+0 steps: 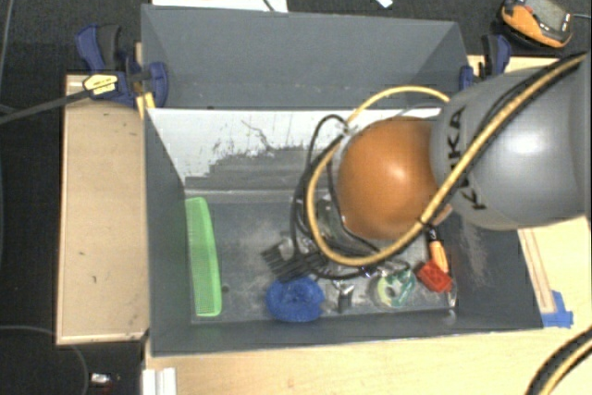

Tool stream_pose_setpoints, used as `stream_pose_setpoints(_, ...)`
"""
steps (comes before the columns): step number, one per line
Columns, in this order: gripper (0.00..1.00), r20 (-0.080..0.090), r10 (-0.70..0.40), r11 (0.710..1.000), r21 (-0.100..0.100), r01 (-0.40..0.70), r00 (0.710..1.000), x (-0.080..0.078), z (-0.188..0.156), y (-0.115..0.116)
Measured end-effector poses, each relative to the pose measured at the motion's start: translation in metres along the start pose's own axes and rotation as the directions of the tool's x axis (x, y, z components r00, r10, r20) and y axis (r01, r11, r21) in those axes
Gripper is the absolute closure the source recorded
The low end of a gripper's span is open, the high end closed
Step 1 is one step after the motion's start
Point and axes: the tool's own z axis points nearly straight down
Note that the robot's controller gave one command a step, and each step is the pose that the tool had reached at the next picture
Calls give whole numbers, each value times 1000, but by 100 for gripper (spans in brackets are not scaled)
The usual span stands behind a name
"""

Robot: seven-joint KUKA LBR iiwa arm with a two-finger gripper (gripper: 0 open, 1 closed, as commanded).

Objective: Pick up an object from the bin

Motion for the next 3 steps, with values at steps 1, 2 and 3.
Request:
stream_pose_setpoints(1,0,4,-260,966,3,260,965,-4,57,3)
stream_pose_setpoints(2,100,9,-245,970,4,245,969,2,60,1)
stream_pose_setpoints(3,100,7,-242,970,3,242,970,4,59,1)
